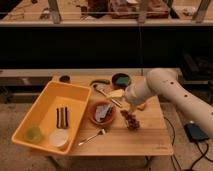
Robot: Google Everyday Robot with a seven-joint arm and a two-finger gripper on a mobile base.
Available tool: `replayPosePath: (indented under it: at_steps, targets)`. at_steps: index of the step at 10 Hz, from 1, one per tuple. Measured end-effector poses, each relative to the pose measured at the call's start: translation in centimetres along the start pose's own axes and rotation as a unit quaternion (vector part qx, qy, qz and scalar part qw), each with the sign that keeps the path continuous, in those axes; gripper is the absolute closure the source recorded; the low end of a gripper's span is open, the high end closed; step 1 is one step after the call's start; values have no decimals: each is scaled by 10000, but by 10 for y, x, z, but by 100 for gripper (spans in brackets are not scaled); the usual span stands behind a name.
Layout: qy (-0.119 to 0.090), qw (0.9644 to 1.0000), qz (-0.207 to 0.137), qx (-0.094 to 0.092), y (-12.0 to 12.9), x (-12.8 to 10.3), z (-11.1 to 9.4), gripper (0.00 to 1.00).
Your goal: Place fork in plastic cup
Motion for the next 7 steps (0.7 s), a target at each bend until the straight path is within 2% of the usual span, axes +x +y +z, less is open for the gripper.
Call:
replayPosePath:
  at_steps: [1,2,3,4,5,6,7]
  targets:
    - [-35,9999,-121,68,-2,-1,1,20]
    - [-251,9983,-427,292,-4,-5,1,20]
    - [-558,9926,-871,634,-4,-8,1,20]
    - [-834,9832,-1310,960,-5,-11,2,20]
    - [-1103,9676,-1813,1367,-7,-14,3,20]
    - [-1250,9530,-2173,1703,-6,-16,0,20]
    - [-1334,9421,-2403,1924,-5,-18,0,20]
